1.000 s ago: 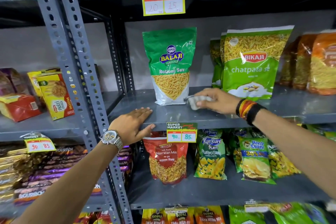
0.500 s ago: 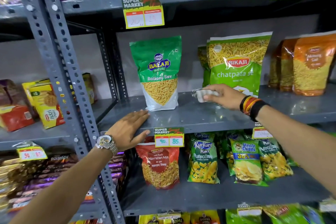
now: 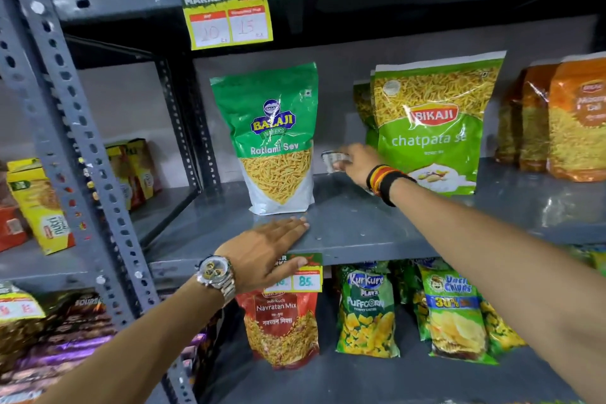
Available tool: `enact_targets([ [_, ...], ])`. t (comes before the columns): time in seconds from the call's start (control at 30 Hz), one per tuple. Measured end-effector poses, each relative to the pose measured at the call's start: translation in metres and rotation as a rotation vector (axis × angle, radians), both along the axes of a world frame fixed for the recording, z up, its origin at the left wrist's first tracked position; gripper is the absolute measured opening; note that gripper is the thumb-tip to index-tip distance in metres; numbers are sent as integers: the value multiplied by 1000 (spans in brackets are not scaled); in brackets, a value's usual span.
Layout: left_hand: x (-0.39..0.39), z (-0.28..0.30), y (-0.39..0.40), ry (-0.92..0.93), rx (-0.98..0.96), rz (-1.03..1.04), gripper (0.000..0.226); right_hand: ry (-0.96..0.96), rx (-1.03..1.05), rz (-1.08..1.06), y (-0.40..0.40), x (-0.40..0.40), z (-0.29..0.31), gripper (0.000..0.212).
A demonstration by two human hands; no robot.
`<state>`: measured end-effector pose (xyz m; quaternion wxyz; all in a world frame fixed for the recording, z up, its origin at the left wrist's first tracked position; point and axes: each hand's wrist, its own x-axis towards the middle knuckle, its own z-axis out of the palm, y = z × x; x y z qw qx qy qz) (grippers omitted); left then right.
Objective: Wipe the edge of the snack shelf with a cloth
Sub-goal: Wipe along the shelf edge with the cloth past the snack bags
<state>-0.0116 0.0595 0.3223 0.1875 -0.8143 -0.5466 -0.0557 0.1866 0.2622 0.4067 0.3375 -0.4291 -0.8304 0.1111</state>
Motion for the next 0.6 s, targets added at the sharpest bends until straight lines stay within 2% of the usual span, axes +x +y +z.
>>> enact_targets([
  [0.1, 1, -1, 0, -2, 1, 6, 74, -53, 11, -73, 34, -22, 2, 31],
  [0.23, 1, -1, -1, 18, 9, 14, 76, -141, -8, -89, 74, -48, 3, 29],
  [0.43, -4, -5, 3, 38, 39, 10, 71, -359, -98, 6, 119, -64, -25, 33],
  [0.6, -3, -4, 2, 40, 22, 11, 72, -437, -156, 96, 104, -60, -26, 39],
])
